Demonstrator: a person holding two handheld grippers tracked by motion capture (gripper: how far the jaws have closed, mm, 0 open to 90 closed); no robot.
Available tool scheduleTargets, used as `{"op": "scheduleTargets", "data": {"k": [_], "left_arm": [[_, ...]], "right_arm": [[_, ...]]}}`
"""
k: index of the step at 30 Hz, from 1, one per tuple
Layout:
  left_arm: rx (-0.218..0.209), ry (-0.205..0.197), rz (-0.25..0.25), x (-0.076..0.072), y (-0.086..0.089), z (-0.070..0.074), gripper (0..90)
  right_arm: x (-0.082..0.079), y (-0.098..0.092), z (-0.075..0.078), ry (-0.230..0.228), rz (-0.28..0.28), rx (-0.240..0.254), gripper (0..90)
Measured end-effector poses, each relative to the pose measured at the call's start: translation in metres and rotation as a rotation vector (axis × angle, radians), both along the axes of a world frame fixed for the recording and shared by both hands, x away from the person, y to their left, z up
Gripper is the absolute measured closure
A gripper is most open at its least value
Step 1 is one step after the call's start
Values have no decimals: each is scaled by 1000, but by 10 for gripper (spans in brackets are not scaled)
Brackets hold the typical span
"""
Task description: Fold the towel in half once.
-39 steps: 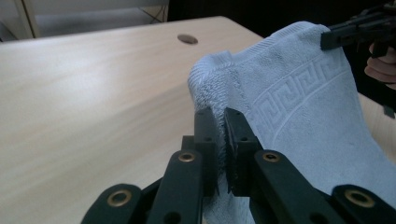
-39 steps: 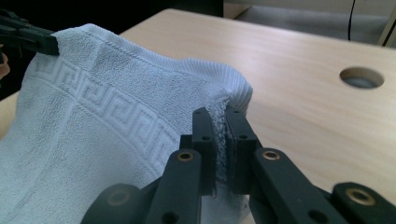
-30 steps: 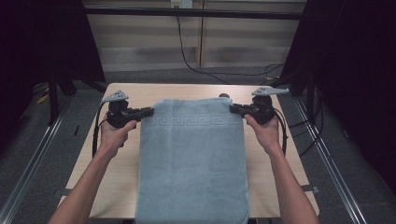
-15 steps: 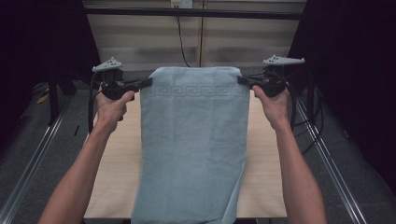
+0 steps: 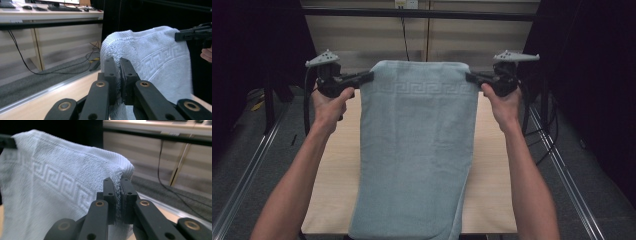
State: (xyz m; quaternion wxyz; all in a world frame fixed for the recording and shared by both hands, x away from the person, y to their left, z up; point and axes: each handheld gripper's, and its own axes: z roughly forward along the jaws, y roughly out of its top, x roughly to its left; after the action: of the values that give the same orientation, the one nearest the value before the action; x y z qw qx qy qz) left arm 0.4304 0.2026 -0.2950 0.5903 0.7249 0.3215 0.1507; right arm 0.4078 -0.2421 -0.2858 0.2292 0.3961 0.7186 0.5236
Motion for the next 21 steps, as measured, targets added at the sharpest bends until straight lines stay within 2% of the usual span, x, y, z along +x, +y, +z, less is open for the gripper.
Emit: {"op": "scheduleTargets", "data": {"k": [2, 3, 4, 5, 6, 7, 8, 9, 10, 11, 12, 14, 15, 16, 17, 18, 19, 20, 21], "left_arm": [[0, 7, -11, -8, 1, -10, 855], [3, 5, -34, -19, 1, -19, 855], [3, 5, -34, -19, 1, -19, 855], [4, 5, -44, -27, 0, -25, 855], [16, 4, -68, -38, 1, -32, 855], [16, 4, -68, -38, 1, -32, 855], [33, 14, -81, -49, 3, -42, 855], [33, 14, -81, -49, 3, -42, 855], [34, 31, -96, -62, 7, -53, 855], [39, 34, -101, -69, 9, -59, 855], [39, 34, -101, -69, 9, -59, 855], [36, 52, -103, -82, 16, -72, 855], [29, 67, -109, -88, 20, -78, 855], [63, 86, -112, -100, 25, -91, 855], [63, 86, -112, -100, 25, -91, 855], [70, 99, -121, -106, 26, -98, 855], [80, 116, -127, -113, 27, -105, 855], [106, 153, -142, -124, 28, -121, 855], [106, 153, -142, -124, 28, -121, 855]], "right_arm": [[-11, 4, -10, 21, 18, -17, 849], [-24, 7, -18, 26, 54, -18, 850], [-24, 7, -18, 26, 54, -18, 850], [-40, 11, -27, 35, 86, -18, 849], [-45, 12, -31, 44, 94, -17, 850], [-45, 12, -31, 44, 94, -17, 850], [-58, 15, -42, 62, 122, -18, 849], [-58, 15, -42, 62, 122, -18, 849], [-71, 20, -55, 88, 146, -28, 849], [-78, 23, -61, 97, 160, -29, 849], [-86, 25, -67, 106, 173, -25, 849], [-100, 28, -78, 121, 201, -6, 849], [-100, 28, -78, 121, 201, -6, 849], [-111, 31, -91, 152, 222, 9, 849], [-111, 31, -91, 152, 222, 9, 849], [-116, 34, -98, 178, 232, 6, 849], [-126, 41, -116, 223, 249, -14, 849], [-131, 44, -126, 252, 264, -17, 849], [-131, 44, -126, 252, 264, -17, 849]]}}
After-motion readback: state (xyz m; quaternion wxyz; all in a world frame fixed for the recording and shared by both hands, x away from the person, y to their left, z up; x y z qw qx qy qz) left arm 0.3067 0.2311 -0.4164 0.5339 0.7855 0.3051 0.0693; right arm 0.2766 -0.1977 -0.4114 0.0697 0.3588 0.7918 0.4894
